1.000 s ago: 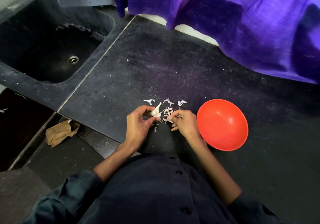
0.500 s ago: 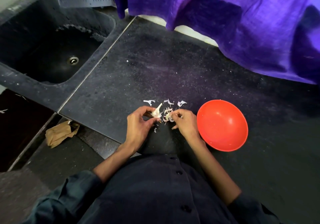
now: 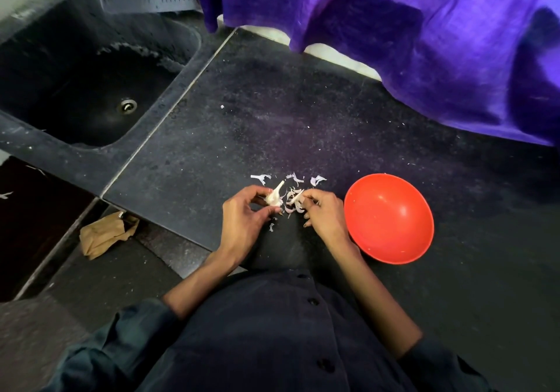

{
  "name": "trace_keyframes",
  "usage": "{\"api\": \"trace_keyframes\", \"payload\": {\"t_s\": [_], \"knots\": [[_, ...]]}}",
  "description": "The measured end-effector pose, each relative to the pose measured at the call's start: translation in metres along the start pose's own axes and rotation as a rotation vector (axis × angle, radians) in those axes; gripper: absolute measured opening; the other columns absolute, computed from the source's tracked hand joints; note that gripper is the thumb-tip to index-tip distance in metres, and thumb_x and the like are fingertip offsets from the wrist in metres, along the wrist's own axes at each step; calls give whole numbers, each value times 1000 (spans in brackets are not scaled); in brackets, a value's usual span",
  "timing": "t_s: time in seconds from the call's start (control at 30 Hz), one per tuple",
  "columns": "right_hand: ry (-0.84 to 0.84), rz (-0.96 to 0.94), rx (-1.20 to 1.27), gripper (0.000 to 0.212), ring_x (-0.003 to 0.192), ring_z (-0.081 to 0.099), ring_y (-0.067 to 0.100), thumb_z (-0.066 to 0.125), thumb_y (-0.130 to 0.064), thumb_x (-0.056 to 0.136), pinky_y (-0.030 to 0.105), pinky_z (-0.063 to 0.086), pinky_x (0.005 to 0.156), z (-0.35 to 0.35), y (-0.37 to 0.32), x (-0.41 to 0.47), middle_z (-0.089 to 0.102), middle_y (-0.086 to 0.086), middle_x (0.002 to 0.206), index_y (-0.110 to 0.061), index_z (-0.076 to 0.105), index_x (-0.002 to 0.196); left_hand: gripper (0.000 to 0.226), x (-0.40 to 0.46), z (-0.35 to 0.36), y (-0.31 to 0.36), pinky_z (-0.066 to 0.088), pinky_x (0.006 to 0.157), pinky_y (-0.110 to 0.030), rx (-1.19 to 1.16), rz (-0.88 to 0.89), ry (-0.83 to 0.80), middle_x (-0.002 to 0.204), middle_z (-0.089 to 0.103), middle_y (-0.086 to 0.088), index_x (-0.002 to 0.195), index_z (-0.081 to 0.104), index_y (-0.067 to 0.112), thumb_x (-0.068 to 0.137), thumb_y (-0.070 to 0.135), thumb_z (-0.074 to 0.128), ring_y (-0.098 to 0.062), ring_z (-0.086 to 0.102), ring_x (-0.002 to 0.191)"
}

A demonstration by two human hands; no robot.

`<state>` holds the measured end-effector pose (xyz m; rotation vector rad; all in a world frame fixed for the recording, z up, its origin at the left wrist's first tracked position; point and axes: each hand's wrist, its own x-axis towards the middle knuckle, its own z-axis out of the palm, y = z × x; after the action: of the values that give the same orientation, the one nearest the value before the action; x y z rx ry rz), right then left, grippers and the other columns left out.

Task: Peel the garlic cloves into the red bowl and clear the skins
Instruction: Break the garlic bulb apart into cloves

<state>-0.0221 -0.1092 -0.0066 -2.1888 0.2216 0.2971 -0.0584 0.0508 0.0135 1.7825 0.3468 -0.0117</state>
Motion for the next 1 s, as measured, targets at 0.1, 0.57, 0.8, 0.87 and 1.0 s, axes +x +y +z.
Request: {"api": "trace_keyframes", "payload": {"t_s": [0.1,0.57,0.8,0.87,1.0], "knots": [[-4,12,-8,26,60,62,25,51,-2,92,50,57,63,2,1,1,62,4,71,-18,69,83,31,-1,-1,1,59,69,-39,4,7,2,80,71,-6,93,71,16,68,2,84,-19,67,67],[-16,39,-49,48,47,48,4,38,9,83,27,48,62,-4,-4,-1,51,-15,59,-14,73,107,30,-1,-1,2,60,65,-31,12,18,12,80,70,-4,94,71,14,69,2,84,-14,66,65],[-49,43,42,46,57,49,-1,40,7,81,27,49,62,-1,-3,1,74,0,90,-13,74,105,32,-1,-2,1,60,68,-37,13,19,9,78,70,-5,90,70,23,68,4,85,-21,67,66],[-52,57,75,49,55,52,2,36,10,81,24,49,52,-1,-3,1,73,2,95,-13,73,103,35,0,-2,0,59,70,-44,17,11,14,77,70,-3,88,69,28,68,5,85,-21,66,66],[-73,79,231,48,70,62,13,33,16,83,23,57,55,-1,-4,1,68,10,95,-4,69,106,33,0,-1,1,59,69,-44,28,15,18,77,69,0,88,69,26,68,5,85,-15,65,64]]}}
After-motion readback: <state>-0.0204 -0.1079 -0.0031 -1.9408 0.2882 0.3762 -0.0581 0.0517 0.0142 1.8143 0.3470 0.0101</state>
